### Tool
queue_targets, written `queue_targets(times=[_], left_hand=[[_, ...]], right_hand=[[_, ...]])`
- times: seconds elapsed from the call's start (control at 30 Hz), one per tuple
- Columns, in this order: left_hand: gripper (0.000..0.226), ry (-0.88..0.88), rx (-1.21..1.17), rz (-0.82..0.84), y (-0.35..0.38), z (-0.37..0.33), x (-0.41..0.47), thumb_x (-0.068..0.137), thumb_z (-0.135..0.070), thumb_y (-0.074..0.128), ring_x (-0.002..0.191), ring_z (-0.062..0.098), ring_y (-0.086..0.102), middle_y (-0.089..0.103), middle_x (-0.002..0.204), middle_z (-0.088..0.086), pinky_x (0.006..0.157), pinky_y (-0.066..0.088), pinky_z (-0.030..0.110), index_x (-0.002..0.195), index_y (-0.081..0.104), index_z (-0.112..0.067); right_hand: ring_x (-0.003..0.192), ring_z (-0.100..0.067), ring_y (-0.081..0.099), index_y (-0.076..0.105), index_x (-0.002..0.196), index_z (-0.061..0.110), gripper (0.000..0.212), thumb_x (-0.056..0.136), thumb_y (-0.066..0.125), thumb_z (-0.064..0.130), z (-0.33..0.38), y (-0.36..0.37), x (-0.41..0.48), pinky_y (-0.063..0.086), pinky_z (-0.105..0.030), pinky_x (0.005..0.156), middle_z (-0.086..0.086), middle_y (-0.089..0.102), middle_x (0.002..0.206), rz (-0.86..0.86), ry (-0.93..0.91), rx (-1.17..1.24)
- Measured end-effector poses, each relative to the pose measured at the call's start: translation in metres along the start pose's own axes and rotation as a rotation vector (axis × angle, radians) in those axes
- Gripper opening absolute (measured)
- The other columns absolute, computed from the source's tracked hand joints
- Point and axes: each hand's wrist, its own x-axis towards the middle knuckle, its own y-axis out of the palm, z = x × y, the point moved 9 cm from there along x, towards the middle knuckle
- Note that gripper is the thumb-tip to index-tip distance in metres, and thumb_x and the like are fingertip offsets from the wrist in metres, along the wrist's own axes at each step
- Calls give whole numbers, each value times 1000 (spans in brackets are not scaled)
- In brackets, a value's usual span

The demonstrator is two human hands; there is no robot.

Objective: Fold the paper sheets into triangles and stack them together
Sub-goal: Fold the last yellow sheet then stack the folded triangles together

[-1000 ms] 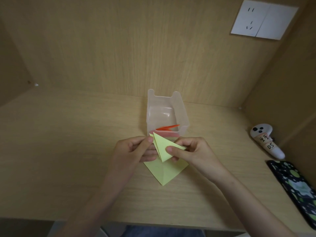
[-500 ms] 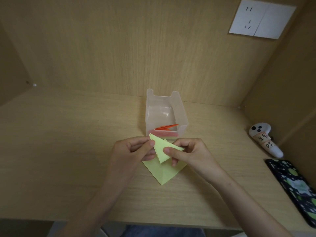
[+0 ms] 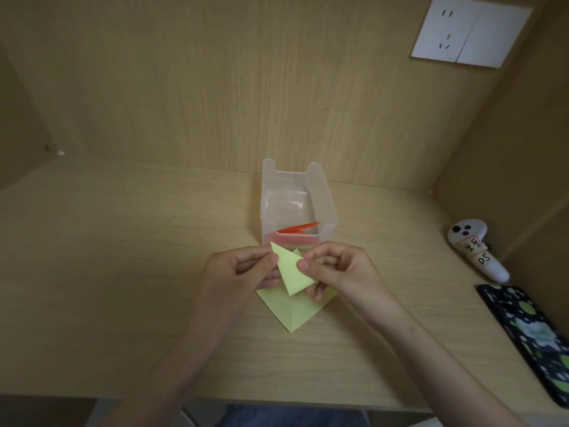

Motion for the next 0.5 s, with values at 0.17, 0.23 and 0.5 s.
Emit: queue_targets(times=[0.17,0.23,0.5], left_hand=[[12,-24,-7,23,3,1,-2,82,-5,66,73,15,73,75,75,2,64,59,22,87,71,-15],[12,-56,7,66,7,4,-5,79,-6,70,73,14,72,75,76,1,62,58,21,85,71,-16],[16,-81,102,96,12,12,-8,69,1,77,63,17,72,74,69,6,59,57,20,80,69,-5]], right_hand=[[50,-14,58,64,84,1,6,80,68,4,0,-2,0,48,-23,48,-8,65,68,-13,-10,7],[49,-14,58,64,83,1,5,80,68,3,0,-3,-1,48,-22,49,-9,65,67,-23,-21,18],[48,-13,57,64,82,1,3,81,67,2,3,-4,-2,49,-21,50,-11,64,66,-39,-38,30]])
